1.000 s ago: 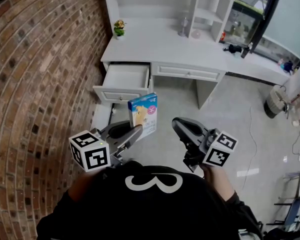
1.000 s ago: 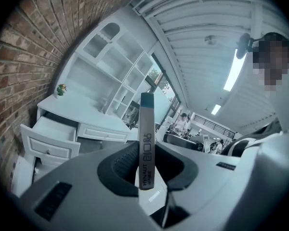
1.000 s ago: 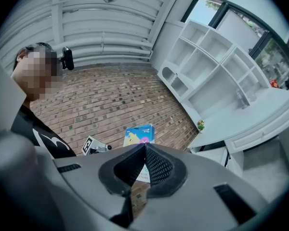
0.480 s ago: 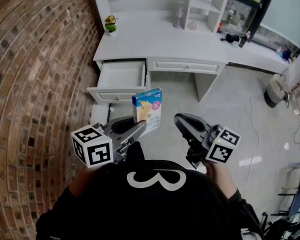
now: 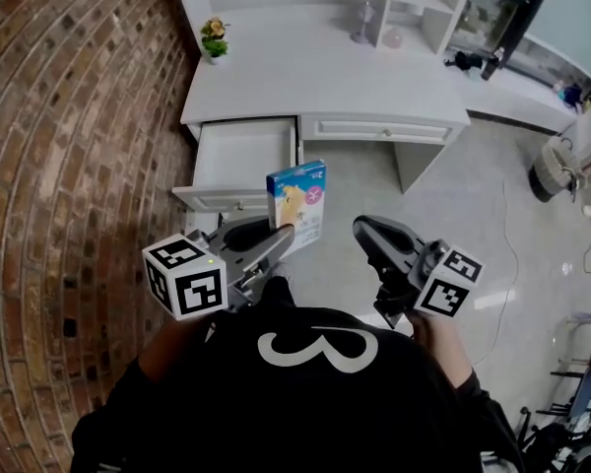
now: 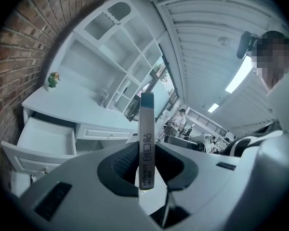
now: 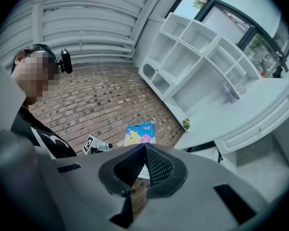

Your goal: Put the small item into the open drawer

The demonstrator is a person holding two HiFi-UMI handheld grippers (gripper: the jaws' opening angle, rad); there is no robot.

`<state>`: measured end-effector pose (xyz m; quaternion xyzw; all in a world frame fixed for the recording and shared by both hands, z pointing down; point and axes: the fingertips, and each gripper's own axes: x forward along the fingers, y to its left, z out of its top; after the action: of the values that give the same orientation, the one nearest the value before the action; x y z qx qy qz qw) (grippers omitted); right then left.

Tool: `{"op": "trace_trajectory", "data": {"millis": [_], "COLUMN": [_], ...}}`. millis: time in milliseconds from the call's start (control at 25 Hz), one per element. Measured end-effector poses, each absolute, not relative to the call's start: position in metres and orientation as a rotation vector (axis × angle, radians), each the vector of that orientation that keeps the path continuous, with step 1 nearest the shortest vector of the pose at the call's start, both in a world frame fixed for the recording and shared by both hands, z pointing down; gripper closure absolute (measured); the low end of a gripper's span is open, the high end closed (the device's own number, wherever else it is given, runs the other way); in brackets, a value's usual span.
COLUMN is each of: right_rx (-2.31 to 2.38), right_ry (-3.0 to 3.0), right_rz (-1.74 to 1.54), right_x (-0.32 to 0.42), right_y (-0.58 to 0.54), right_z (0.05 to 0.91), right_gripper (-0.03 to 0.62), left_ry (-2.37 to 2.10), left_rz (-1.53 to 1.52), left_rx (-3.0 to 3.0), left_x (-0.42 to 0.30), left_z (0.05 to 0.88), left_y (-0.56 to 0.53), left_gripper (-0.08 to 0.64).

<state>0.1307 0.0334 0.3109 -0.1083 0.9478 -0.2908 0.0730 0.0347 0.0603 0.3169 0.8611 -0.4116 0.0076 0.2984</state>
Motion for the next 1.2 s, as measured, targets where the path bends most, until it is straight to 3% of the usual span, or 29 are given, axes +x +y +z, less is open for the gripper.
{"op": "trace_trajectory", "data": {"millis": [760, 1200], "right_rx": [-0.392, -0.482], "right_ry": [2.856, 2.863], "right_rz": [-0.949, -1.012], "right_x": [0.004, -0.031], "right_y": [-0.094, -0.142], "right_z": [0.326, 0.352], "right_gripper": [0.581, 0.581], "left_ry": [-1.007, -1.015], "left_rz": [0.155, 0.378], "left_rx": [2.202, 2.162], "left_x": [-0.089, -0.136], "left_z": [0.364, 0.425], "left_y": [-0.068, -0.124], "left_gripper": [0.472, 0.472]}}
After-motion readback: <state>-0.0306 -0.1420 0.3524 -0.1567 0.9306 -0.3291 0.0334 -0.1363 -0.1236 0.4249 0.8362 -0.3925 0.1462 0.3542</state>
